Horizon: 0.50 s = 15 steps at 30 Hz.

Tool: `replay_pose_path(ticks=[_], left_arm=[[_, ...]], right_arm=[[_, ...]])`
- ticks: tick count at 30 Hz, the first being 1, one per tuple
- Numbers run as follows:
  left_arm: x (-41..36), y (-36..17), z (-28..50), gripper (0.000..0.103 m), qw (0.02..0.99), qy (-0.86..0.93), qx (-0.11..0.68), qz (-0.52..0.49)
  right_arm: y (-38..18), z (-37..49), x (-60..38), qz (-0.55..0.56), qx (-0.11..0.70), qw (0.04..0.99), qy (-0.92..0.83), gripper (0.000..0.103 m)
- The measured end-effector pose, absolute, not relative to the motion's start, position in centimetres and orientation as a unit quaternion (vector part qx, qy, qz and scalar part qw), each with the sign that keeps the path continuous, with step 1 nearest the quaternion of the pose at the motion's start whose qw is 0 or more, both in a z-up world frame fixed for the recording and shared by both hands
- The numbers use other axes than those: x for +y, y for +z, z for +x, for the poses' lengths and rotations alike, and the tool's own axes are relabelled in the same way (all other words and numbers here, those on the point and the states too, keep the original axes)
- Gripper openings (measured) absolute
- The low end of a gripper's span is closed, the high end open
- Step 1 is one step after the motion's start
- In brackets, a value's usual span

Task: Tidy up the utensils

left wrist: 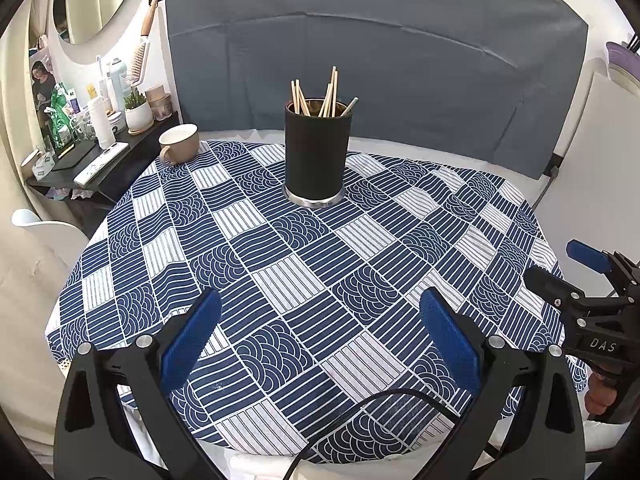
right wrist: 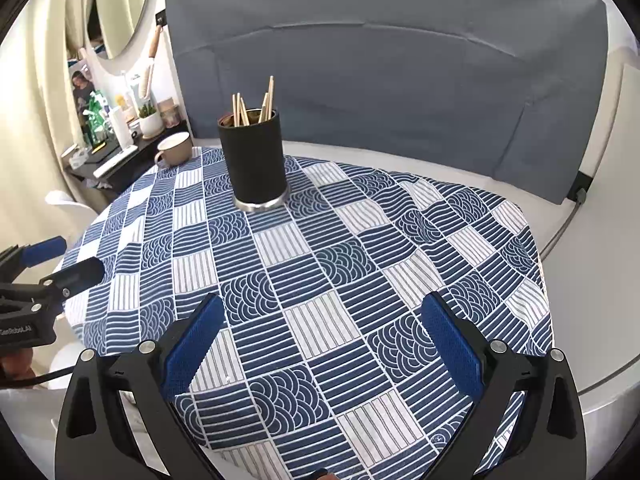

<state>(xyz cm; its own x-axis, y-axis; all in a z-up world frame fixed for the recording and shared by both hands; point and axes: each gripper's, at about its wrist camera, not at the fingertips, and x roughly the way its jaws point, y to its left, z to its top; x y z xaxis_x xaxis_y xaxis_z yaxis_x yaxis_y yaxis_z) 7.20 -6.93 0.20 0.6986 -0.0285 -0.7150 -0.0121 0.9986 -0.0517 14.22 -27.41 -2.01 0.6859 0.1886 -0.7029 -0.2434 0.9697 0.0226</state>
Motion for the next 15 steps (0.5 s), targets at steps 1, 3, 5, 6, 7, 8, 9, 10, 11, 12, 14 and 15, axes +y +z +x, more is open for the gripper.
replay_pose_path(ticks=[1, 3, 5, 6, 7, 8, 9, 10, 11, 12, 14, 15], left_arm=[[-6.96, 0.19, 7.2, 0.097, 0.921, -0.004, 0.389, -0.025], [-6.95, 0.22, 7.19, 0.097, 0.921, -0.005, 0.389, -0.026], [-6.95, 0.26, 7.2, 0.097, 0.921, -0.006, 0.389, -0.026], [-6.95, 0.25, 7.21, 0.097, 0.921, -0.007, 0.389, -0.026], [-6.96, 0.23, 7.23, 0.097, 0.921, -0.008, 0.389, -0.026], [-6.98, 0.23, 7.25, 0.097, 0.921, -0.008, 0.39, -0.026], [-7.01, 0.21, 7.24, 0.097, 0.92, -0.009, 0.39, -0.026], [-7.05, 0.2, 7.23, 0.097, 0.92, -0.01, 0.39, -0.025], [-7.08, 0.2, 7.22, 0.097, 0.92, -0.009, 0.39, -0.024], [-7.13, 0.19, 7.21, 0.097, 0.92, -0.008, 0.391, -0.022], [-7.22, 0.2, 7.18, 0.097, 0.921, -0.008, 0.39, -0.02], [-7.25, 0.22, 7.15, 0.097, 0.921, -0.009, 0.389, -0.019]], right_arm=[[-2.0, 14.21, -27.43, -0.036, 0.378, 0.918, 0.117, 0.095], [-1.97, 14.16, -27.49, -0.034, 0.378, 0.918, 0.116, 0.095], [-2.0, 14.15, -27.51, -0.033, 0.379, 0.918, 0.115, 0.095], [-1.98, 14.15, -27.53, -0.033, 0.379, 0.918, 0.115, 0.095], [-1.99, 14.11, -27.51, -0.034, 0.38, 0.917, 0.114, 0.095], [-2.0, 14.07, -27.48, -0.036, 0.38, 0.917, 0.114, 0.095], [-2.01, 14.03, -27.46, -0.036, 0.38, 0.917, 0.115, 0.095], [-2.02, 14.05, -27.44, -0.037, 0.381, 0.917, 0.115, 0.095], [-2.04, 14.05, -27.42, -0.038, 0.381, 0.916, 0.115, 0.095], [-2.05, 14.04, -27.42, -0.038, 0.381, 0.917, 0.115, 0.095], [-2.06, 14.03, -27.42, -0.039, 0.381, 0.917, 0.114, 0.095], [-2.04, 14.03, -27.42, -0.039, 0.38, 0.917, 0.114, 0.095]])
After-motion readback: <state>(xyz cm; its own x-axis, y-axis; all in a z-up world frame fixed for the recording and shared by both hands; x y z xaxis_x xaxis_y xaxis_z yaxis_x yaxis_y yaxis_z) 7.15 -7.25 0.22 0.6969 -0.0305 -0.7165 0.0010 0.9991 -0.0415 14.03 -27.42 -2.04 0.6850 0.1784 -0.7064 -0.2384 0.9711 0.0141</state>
